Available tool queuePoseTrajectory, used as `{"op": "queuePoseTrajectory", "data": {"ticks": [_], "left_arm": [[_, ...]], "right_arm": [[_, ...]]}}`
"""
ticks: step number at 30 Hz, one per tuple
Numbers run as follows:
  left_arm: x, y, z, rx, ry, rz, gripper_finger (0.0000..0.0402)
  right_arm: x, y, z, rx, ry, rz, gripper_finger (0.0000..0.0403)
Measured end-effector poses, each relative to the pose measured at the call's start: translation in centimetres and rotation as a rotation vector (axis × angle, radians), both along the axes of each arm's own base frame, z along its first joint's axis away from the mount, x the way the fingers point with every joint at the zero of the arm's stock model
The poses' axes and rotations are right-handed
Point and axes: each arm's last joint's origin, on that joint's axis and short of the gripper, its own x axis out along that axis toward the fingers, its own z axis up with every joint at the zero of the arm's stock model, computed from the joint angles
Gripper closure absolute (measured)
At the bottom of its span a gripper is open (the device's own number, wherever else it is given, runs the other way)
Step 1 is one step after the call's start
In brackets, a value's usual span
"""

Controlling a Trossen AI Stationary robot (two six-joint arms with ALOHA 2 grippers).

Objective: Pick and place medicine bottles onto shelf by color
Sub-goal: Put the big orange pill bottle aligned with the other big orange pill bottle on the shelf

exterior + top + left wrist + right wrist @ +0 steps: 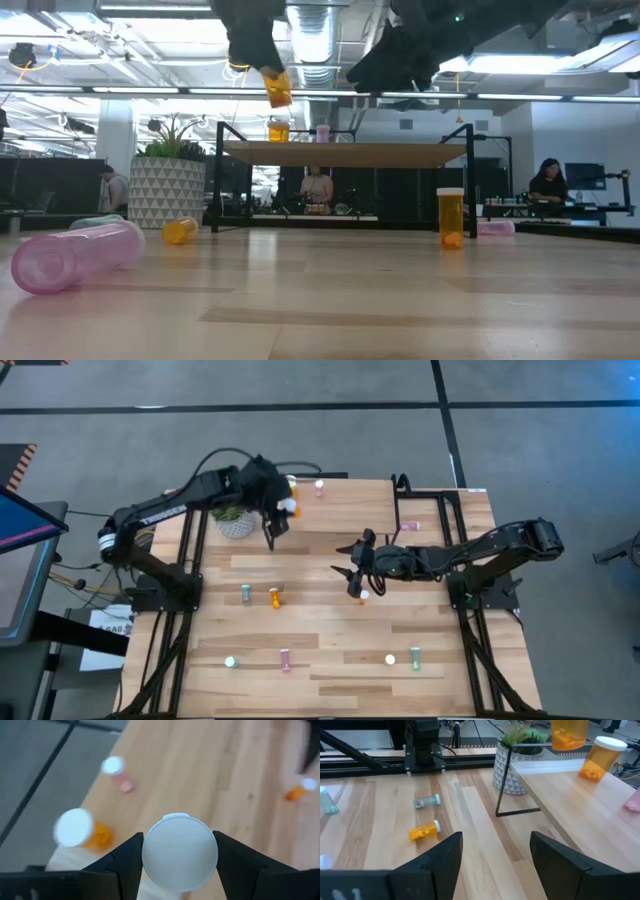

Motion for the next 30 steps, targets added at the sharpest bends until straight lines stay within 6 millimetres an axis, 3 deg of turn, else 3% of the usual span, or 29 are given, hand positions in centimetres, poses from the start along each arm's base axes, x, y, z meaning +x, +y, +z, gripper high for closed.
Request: {"op": "queuePoseTrajectory", "data": {"ticks": [6, 12, 23, 30], "left_arm": [[0.3, 3.1, -2.5, -0.086, 0.091, 0.055, 0.0209], [1.1, 4.0, -4.4, -0.139, 0.153, 0.046, 0.0209], [1.1, 4.3, -4.5, -0.123, 0.160, 0.044, 0.0207], [1.2, 4.4, -4.4, -0.104, 0.147, 0.035, 0.0177]], "right_arm": [[-0.1, 0.0, -0.2, 0.012, 0.014, -0.004, 0.0147], [-0.1, 0.0, -0.2, 0.011, 0.021, -0.004, 0.0147], [-0.1, 0.1, -0.3, 0.010, 0.027, -0.004, 0.0147], [-0.1, 0.1, -0.3, 0.010, 0.027, -0.005, 0.0147]]}}
